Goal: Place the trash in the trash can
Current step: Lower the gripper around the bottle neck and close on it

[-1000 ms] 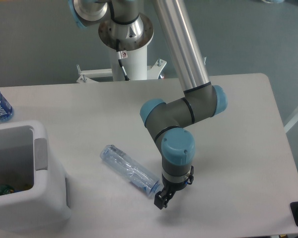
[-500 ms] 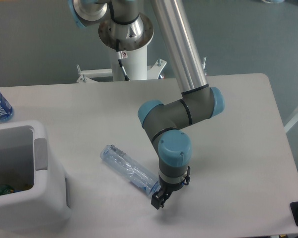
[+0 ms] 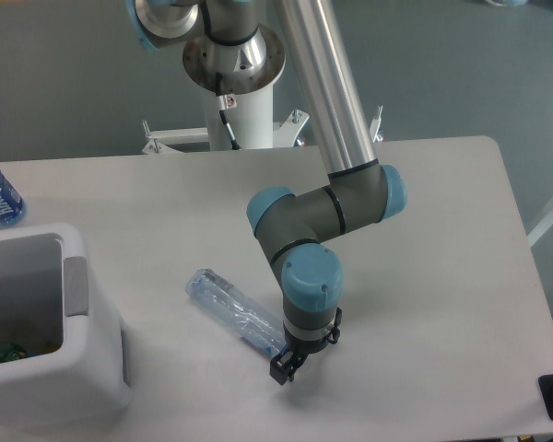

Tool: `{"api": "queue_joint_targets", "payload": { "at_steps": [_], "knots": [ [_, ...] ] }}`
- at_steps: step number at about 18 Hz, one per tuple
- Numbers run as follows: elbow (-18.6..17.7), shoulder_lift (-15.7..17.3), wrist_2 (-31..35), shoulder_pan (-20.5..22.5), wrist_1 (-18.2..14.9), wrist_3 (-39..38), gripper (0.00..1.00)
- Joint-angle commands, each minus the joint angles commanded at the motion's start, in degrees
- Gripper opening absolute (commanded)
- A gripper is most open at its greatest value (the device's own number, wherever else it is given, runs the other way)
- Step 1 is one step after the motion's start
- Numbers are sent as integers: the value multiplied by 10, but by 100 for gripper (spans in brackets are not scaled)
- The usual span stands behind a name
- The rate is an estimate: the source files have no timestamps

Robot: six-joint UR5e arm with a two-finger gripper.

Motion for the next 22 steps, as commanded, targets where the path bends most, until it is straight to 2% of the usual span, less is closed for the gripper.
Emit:
{"api": "queue_joint_targets", "payload": {
  "at_steps": [4, 6, 10, 12, 16, 17, 21, 22],
  "knots": [
    [0, 0, 0, 0, 1, 0, 70],
    [0, 1, 0, -3, 1, 0, 63],
    [-1, 1, 0, -3, 1, 0, 59],
    [-4, 3, -1, -3, 0, 0, 50],
    [-7, 4, -1, -5, 1, 0, 46],
    [-7, 4, -1, -6, 1, 0, 42],
    [-7, 4, -1, -6, 0, 1, 36],
    [-8, 4, 0, -7, 0, 1, 32]
  ]
}}
